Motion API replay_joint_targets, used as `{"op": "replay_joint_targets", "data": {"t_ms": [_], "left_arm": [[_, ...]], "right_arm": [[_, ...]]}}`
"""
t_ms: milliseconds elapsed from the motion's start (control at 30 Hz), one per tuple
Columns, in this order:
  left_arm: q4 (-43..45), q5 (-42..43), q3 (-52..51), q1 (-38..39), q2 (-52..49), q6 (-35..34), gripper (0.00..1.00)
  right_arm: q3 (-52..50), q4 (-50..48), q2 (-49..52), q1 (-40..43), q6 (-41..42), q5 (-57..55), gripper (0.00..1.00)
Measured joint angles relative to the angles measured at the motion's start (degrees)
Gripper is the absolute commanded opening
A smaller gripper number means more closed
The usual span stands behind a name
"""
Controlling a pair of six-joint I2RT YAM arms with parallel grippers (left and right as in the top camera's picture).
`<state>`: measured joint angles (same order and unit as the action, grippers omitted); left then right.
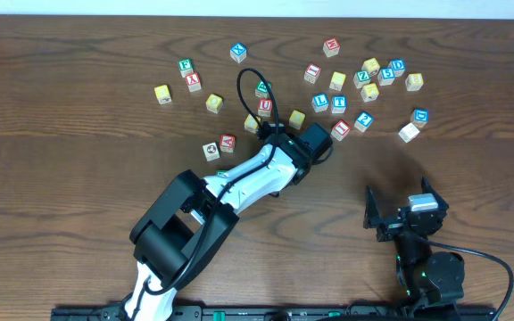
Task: Spell out NEURIPS
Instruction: 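Carry the R block to the right of the U block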
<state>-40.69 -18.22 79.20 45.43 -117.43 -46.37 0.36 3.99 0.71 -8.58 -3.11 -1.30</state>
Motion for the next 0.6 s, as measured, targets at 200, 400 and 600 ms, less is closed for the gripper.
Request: {"op": "replay_joint_targets", "data": {"t_ms": [200,400,600], "left_arm": [[-0.87,-0.15,0.0,0.0,0.0,-0.13,0.07],[-1.09,-0.17,0.0,0.0,0.0,-0.11,0.07],[-1.09,-0.17,0.0,0.02,0.0,-0.11,0.07]], "right_arm": [[0.0,0.0,0.0,0.0,0.0,0.0,0.99],[0.0,0.0,0.0,0.0,0.0,0.0,0.99],[0.0,0.0,0.0,0.0,0.0,0.0,0.99]]}}
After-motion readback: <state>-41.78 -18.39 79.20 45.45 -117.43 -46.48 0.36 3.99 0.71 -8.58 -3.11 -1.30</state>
